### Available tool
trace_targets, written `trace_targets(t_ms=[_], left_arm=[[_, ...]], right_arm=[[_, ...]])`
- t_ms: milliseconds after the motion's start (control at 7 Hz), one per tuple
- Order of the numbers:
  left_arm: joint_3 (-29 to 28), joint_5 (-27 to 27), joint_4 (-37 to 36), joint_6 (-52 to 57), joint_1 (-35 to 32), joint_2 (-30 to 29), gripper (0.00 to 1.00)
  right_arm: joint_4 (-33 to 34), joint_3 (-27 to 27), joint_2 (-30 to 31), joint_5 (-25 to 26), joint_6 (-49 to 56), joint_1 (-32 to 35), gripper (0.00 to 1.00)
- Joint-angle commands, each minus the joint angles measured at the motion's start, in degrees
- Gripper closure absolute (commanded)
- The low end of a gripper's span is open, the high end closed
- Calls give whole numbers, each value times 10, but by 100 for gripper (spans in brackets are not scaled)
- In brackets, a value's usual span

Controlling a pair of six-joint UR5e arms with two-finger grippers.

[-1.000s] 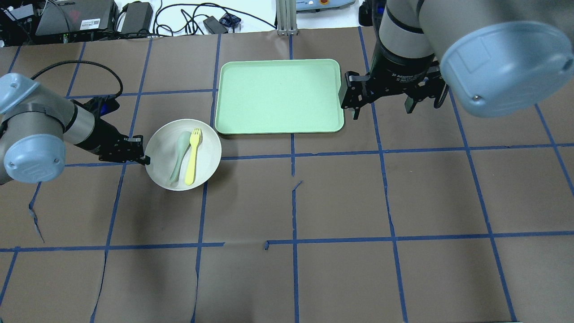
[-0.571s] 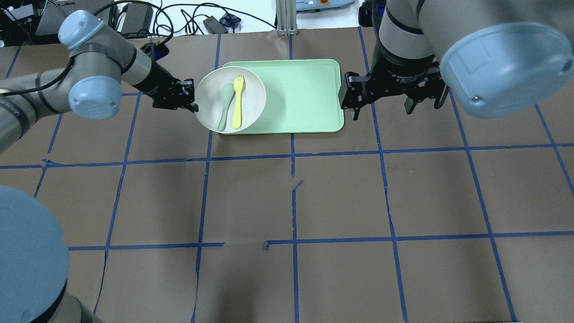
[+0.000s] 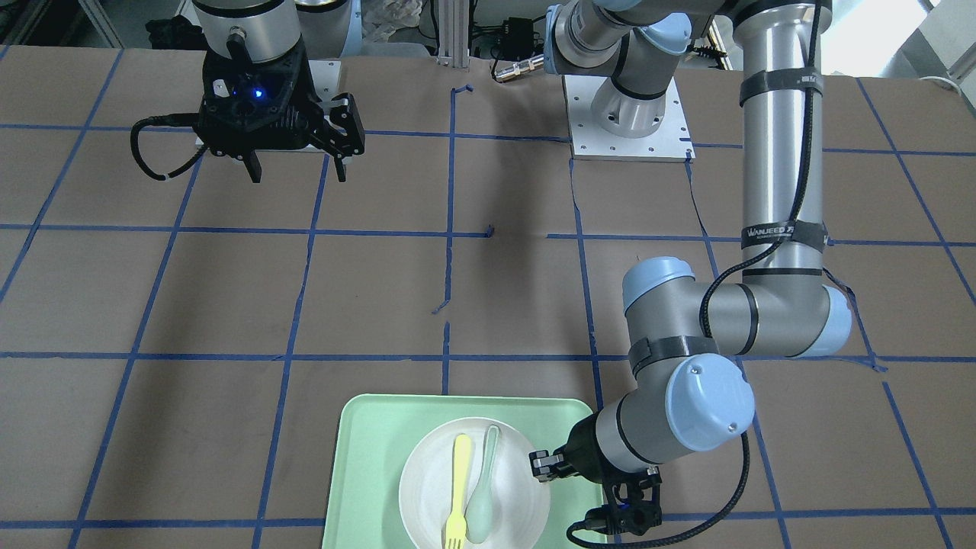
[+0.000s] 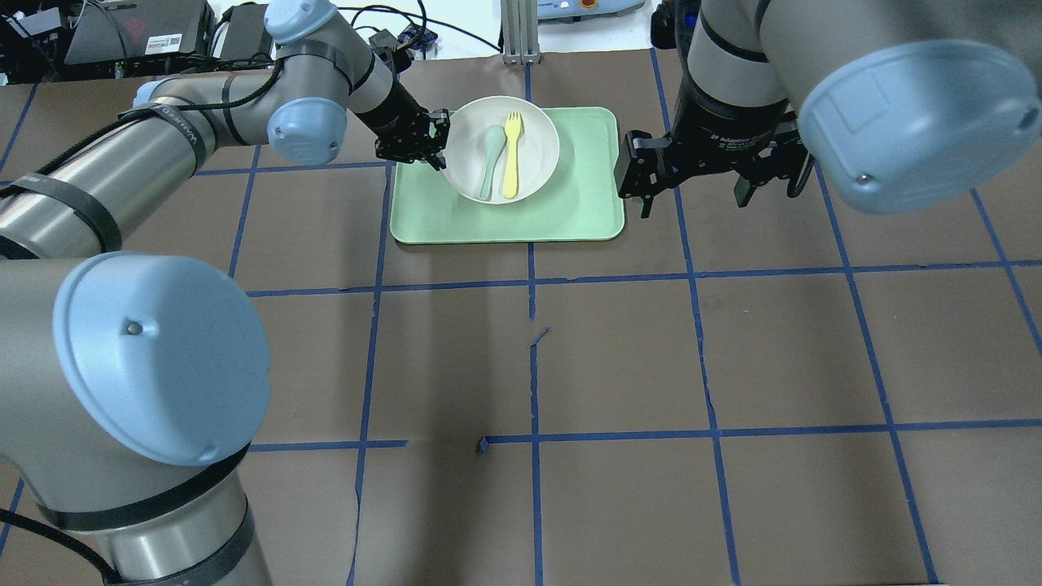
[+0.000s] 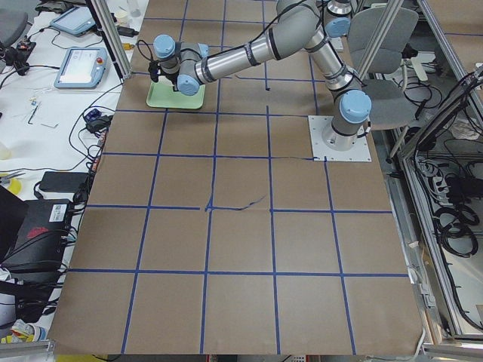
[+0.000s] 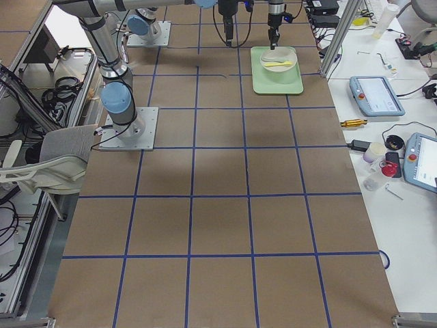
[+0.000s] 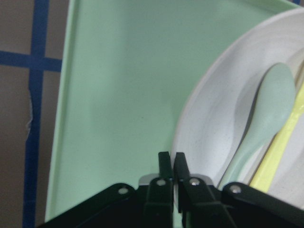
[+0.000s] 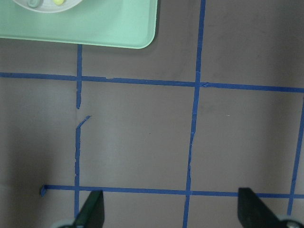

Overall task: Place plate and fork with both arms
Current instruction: 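Grip the plate rim with the left gripper and carry it onto the tray, then release the plate on the tray and lift the left gripper away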

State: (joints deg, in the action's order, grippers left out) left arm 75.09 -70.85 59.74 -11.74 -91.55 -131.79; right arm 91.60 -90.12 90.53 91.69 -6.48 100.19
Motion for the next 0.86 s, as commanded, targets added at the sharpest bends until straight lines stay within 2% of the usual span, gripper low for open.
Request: trace_targets(t_ms=[0,143,286,714], left_arm=[[-2,-37,-2,2,-5,-8,5],[1,-45,5,14,-5,5,0],[8,-46,25,15,-1,31,0],[23,-139,231,13,1,208,0]], right_arm=[[1,0,0,1,1,0,0],[1,0,-1,1,1,0,0],[1,0,-1,1,1,0,0],[1,-1,-1,0,1,0,0]])
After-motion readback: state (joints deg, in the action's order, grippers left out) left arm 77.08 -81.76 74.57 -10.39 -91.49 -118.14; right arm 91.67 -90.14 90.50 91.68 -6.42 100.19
